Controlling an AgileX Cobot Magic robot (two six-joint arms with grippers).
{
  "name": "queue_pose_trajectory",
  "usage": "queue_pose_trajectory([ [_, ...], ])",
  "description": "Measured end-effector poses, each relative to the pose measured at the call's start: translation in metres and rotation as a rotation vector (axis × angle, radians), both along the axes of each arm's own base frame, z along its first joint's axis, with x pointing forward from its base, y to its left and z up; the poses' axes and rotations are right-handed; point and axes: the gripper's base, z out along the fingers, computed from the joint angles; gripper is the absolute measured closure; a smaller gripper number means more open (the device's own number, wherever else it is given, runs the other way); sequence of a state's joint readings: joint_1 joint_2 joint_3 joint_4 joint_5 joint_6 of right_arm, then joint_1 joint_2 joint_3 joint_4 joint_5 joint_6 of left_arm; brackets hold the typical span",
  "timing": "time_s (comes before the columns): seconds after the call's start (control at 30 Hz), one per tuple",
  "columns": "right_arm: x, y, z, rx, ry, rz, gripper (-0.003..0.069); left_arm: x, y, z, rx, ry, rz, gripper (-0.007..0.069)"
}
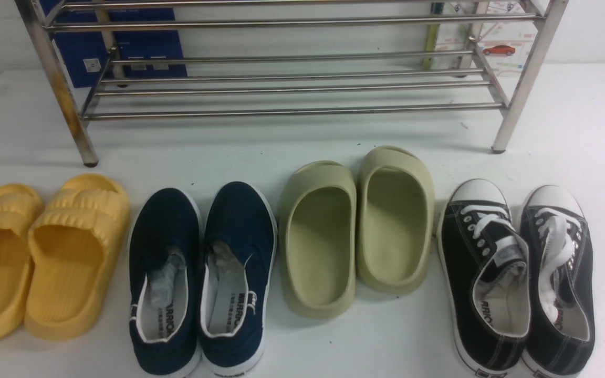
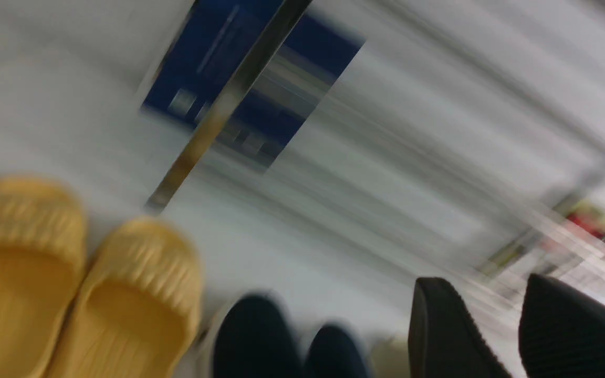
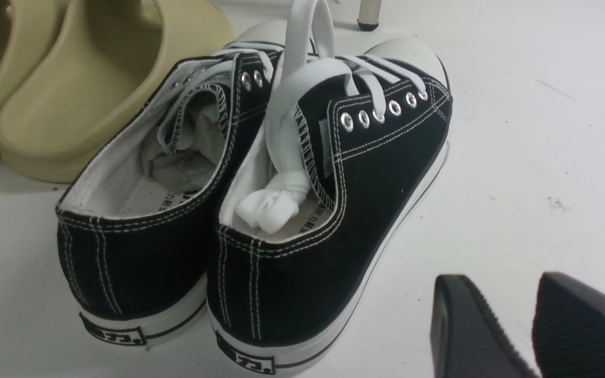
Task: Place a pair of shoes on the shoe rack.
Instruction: Use the left arm to grab the shoe closest to it
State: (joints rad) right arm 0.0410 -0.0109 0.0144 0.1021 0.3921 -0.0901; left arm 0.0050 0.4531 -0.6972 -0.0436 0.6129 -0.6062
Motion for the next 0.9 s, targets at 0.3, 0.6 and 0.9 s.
queue_pose_trajectory([
  [0.3, 0.000, 0.000, 0.000, 0.000, 0.000, 0.000, 0.0419, 0.051, -0.006, -0.045, -0.065, 0.473, -0.044, 0.0386],
  [0.6, 0.000, 0.000, 0.000, 0.000, 0.000, 0.000, 0.0419, 0.082, -0.029, -0.079, -0.086, 0.755, -0.362, 0.0384],
  [0.9, 0.000, 0.000, 0.000, 0.000, 0.000, 0.000, 0.0419, 0.104, -0.029, -0.107, -0.089, 0.914, -0.393, 0.0278],
])
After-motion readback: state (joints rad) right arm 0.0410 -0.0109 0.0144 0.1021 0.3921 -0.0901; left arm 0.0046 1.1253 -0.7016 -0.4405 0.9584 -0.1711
